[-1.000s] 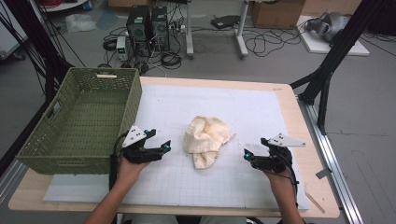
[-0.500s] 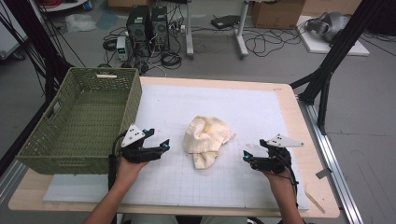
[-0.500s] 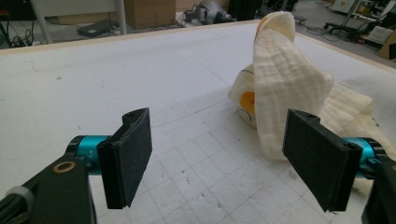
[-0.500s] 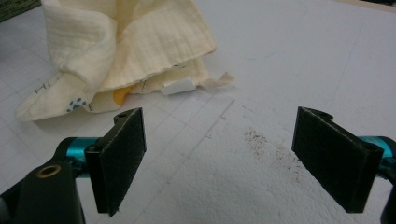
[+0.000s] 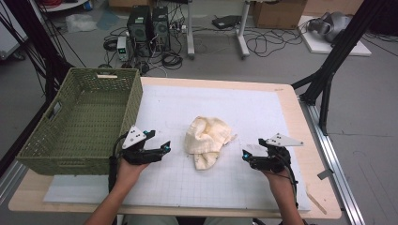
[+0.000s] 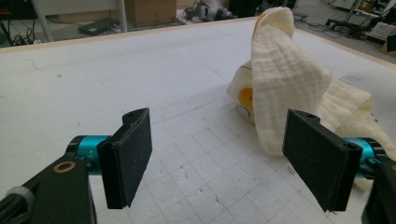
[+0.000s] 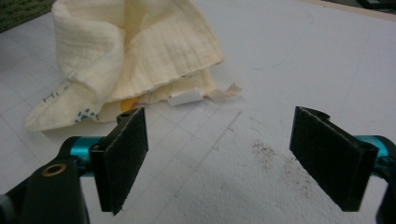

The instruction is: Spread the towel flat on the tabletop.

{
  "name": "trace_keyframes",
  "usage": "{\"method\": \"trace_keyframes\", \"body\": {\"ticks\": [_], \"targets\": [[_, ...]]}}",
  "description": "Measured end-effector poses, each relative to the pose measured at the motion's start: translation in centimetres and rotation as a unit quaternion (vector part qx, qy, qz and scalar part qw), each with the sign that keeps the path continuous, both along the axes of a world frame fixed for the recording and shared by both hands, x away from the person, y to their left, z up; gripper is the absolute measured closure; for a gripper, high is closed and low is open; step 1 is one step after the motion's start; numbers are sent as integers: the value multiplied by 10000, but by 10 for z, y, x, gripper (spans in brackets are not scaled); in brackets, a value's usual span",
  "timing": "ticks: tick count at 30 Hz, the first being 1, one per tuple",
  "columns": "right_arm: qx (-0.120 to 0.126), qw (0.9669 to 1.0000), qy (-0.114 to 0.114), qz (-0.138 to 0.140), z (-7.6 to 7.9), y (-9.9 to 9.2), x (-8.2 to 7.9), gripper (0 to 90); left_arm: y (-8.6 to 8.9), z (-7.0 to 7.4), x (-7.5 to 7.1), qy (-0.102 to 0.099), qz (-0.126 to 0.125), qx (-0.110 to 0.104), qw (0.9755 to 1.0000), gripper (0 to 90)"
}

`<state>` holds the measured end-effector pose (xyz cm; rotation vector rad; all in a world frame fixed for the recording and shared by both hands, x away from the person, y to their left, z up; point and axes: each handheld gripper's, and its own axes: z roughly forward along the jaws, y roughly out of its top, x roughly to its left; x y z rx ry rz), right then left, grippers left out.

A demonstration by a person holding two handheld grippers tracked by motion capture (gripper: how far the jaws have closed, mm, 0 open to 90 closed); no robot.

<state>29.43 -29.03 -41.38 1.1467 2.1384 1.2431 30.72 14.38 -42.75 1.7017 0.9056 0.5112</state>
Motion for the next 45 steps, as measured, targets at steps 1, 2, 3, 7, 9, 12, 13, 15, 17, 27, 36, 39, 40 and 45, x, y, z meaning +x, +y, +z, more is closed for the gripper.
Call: {"method": "trace_keyframes", "body": {"ticks": [1,2,3,7,9,12,13,15,17,27,36,39,40,45], "targets": [[6,10000,5,22,1,2,1,201,0,0,0,-6,-6,0,10000,245],[-30,10000,16,55,1,3,2,202,0,0,0,-7,-12,-2,10000,245],[-68,9999,23,94,2,6,3,204,0,1,0,-6,-24,-6,10000,245],[-150,9998,14,166,5,16,12,207,0,0,1,20,-30,-2,10000,245],[-111,9998,5,194,7,22,17,226,-1,-1,2,35,-35,-2,10000,245],[-75,9996,-38,287,13,35,26,251,-1,-1,2,47,-21,13,10000,247],[-72,9993,-62,349,14,40,30,269,0,-1,2,62,-4,12,10000,249],[-89,9989,-57,461,17,55,43,284,1,-1,2,83,26,34,10000,252],[-105,9987,-32,498,18,60,48,284,1,-1,2,101,37,27,9999,252],[-428,9966,128,689,27,102,86,249,-1,-2,2,116,-14,28,9999,255],[-479,9939,297,945,21,119,99,598,-1,-2,3,163,-3,32,9999,256],[-513,9921,338,1090,22,119,97,735,-1,-3,3,174,13,62,9998,257],[-500,9920,337,1112,23,118,95,781,-1,-3,3,178,13,61,9998,258],[-260,9910,290,1280,29,109,88,876,-1,-3,3,198,37,63,9998,263]]}}
